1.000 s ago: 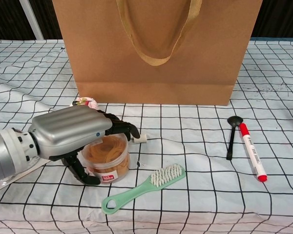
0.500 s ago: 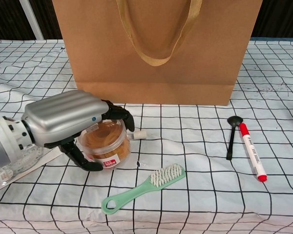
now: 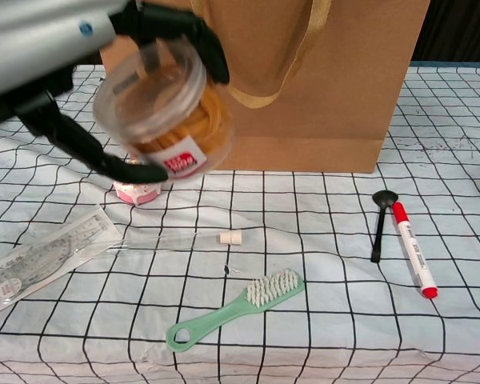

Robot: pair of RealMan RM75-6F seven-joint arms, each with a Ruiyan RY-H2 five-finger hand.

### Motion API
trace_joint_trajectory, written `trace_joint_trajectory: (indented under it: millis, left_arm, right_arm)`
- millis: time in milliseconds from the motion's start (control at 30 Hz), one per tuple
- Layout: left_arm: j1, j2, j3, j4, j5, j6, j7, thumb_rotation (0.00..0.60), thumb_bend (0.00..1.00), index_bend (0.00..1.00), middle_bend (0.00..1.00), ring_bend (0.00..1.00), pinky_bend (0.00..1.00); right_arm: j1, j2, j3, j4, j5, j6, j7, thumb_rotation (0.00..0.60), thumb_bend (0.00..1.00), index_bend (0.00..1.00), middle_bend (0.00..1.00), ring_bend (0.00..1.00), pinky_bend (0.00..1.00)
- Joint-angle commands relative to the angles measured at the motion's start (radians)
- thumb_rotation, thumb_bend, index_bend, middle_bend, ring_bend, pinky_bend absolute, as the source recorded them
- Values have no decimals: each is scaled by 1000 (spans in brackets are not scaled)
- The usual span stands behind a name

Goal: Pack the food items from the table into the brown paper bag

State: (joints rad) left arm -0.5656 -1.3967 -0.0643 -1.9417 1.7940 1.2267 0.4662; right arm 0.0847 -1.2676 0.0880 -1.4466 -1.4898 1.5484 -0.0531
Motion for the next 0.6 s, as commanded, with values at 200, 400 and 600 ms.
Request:
trace_joint_trajectory:
  millis: [200,400,600]
  left_arm:
    - [-43,112,-184,-123,-59,56,-43,600,256,308,367,320,390]
    - [-124,134,-344,-94,-219,18,-90,600,255,318,366,320,390]
    - [-221,105,-448,8,-371,-41,-137,600,256,312,366,320,398]
  right_arm:
    - [-1,-5,1,13,4,-6,-22,600,151,144,119,188,217]
    - [1,-14,2,22,8,-14,-26,600,152,144,120,188,218]
    - [3,-23,4,29,9,-16,-38,600,156,144,122,191,217]
